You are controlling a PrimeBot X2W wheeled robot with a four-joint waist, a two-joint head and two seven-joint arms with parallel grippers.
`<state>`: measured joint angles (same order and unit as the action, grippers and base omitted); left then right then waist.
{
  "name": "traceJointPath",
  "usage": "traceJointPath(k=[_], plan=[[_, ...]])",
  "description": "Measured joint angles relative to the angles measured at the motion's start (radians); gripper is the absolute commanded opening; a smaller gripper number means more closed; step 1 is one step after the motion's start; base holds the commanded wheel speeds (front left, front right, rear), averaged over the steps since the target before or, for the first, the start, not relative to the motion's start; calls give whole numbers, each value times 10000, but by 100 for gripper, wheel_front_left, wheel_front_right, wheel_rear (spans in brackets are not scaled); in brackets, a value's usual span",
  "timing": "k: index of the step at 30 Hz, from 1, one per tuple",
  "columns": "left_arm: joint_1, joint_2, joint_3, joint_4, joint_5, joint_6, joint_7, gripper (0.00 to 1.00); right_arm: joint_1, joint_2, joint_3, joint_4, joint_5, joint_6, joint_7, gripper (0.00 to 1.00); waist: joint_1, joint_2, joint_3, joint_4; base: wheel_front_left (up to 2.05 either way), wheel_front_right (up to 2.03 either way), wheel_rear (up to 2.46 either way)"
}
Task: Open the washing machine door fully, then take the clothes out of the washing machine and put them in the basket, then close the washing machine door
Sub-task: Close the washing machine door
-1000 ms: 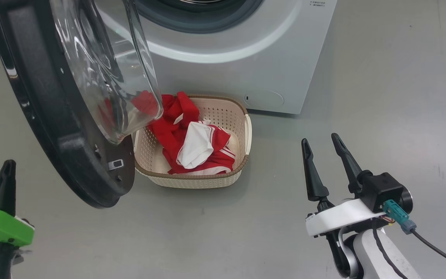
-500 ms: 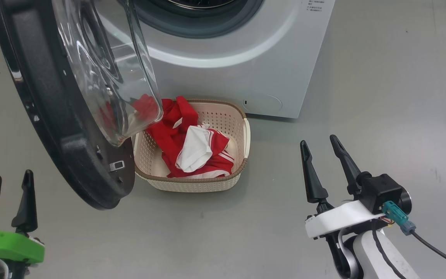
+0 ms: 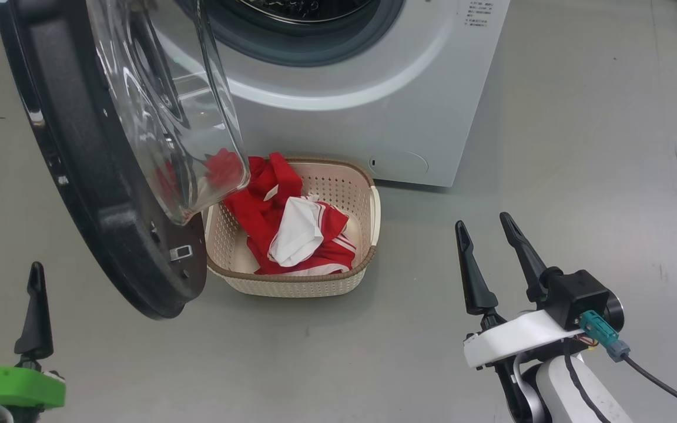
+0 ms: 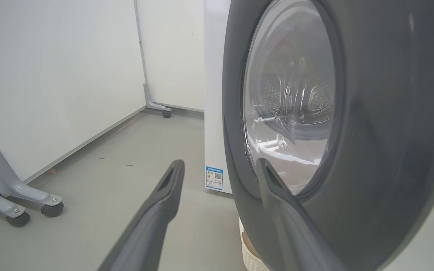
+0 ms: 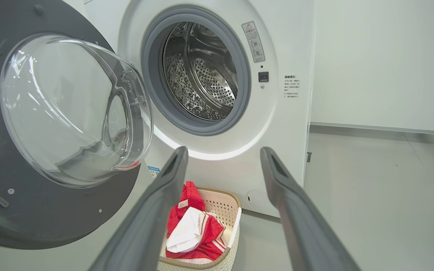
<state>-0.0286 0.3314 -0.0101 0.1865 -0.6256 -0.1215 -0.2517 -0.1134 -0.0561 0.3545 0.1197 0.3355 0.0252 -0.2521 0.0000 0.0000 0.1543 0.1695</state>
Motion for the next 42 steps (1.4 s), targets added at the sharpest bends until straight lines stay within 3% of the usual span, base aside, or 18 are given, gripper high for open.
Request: traceJointPath(k=[14, 38, 39, 40, 42], plan=[[-7, 65, -332, 349, -2, 0, -4, 100, 4, 0, -42, -10, 0, 0, 0, 100, 0, 0, 20, 17, 0, 0, 0], [-136, 15, 29, 130, 17, -67, -4, 98, 8, 0, -75, -71, 2, -12, 0, 100, 0, 0, 77, 39, 0, 0, 0], [-136, 15, 27, 121, 23, -67, -4, 36, 10, 0, -75, -73, 2, -12, 0, 100, 0, 0, 80, 38, 0, 0, 0], [-136, 13, 27, 109, 23, -67, -4, 0, 12, 0, -73, -73, 2, -12, 0, 100, 0, 0, 84, 36, 0, 0, 0], [-136, 13, 13, 98, 23, -67, -4, 0, 19, 0, -73, -77, 2, -13, 0, 100, 0, 0, 91, 33, 0, 0, 0]])
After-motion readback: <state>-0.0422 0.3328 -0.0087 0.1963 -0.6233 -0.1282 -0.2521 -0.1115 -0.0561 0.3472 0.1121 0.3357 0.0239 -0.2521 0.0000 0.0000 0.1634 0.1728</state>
